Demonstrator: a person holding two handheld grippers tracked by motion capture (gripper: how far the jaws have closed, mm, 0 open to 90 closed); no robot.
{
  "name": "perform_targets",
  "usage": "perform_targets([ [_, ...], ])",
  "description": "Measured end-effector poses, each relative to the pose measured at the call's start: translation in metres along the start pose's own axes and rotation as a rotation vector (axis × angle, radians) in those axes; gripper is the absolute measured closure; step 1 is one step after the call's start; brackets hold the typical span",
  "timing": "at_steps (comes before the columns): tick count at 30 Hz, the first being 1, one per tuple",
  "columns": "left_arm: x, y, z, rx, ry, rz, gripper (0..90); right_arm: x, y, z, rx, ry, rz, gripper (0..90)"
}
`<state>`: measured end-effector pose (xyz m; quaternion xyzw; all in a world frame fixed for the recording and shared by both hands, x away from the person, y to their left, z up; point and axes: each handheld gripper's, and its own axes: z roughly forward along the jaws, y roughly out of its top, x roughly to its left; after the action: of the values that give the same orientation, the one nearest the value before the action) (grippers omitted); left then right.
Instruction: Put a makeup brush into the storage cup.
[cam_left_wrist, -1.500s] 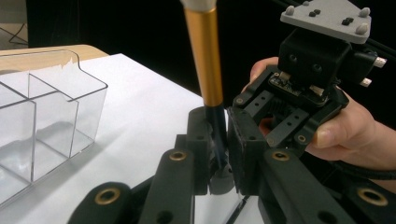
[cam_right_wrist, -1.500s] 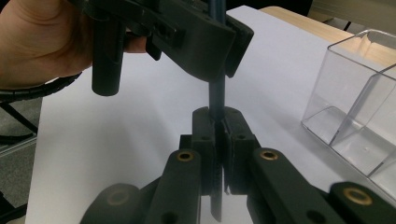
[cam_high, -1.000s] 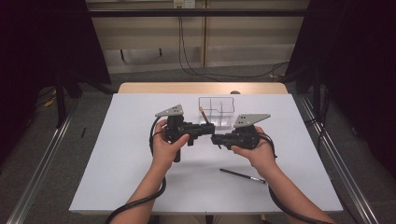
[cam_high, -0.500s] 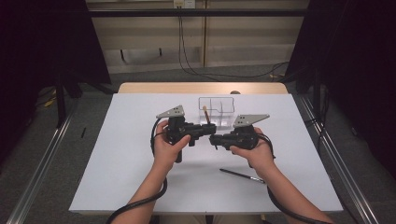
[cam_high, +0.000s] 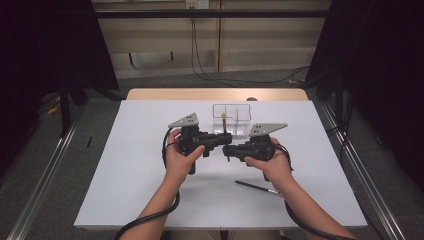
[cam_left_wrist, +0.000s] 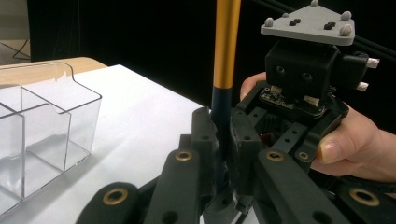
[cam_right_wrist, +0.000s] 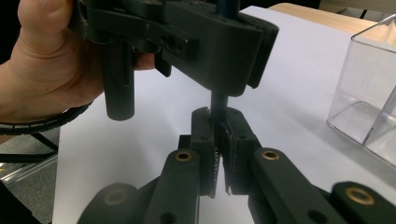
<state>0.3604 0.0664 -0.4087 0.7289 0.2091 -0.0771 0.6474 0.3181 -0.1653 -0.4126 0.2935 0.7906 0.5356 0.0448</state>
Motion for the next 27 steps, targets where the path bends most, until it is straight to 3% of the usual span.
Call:
perform_targets([
  [7, -0.002, 0.001, -0.001, 0.003, -0.005, 0.020, 83.1, 0.001, 0.001, 0.001, -0.008, 0.001, -0.002, 82.8],
  [14, -0.003, 0.004, -0.001, 0.016, -0.008, 0.042, 83.1, 0.001, 0.001, 0.000, -0.017, -0.013, -0.010, 75.0],
  [15, -0.004, 0.005, -0.001, 0.015, -0.006, 0.043, 83.1, 0.000, 0.001, -0.001, -0.026, -0.024, -0.009, 69.3],
  [19, -0.004, 0.007, -0.004, 0.016, 0.004, 0.060, 83.1, -0.002, 0.001, -0.004, -0.043, -0.029, -0.003, 60.8],
  [21, -0.004, 0.007, -0.006, 0.014, 0.012, 0.059, 83.2, -0.004, 0.001, -0.008, -0.055, -0.046, 0.000, 47.8],
  [24, -0.003, 0.008, -0.008, 0.013, 0.016, 0.060, 83.1, -0.005, 0.001, -0.010, -0.076, -0.048, 0.002, 40.3],
  [27, -0.003, 0.008, -0.009, 0.013, 0.024, 0.063, 83.1, -0.007, 0.002, -0.015, -0.096, -0.059, -0.017, 24.2],
])
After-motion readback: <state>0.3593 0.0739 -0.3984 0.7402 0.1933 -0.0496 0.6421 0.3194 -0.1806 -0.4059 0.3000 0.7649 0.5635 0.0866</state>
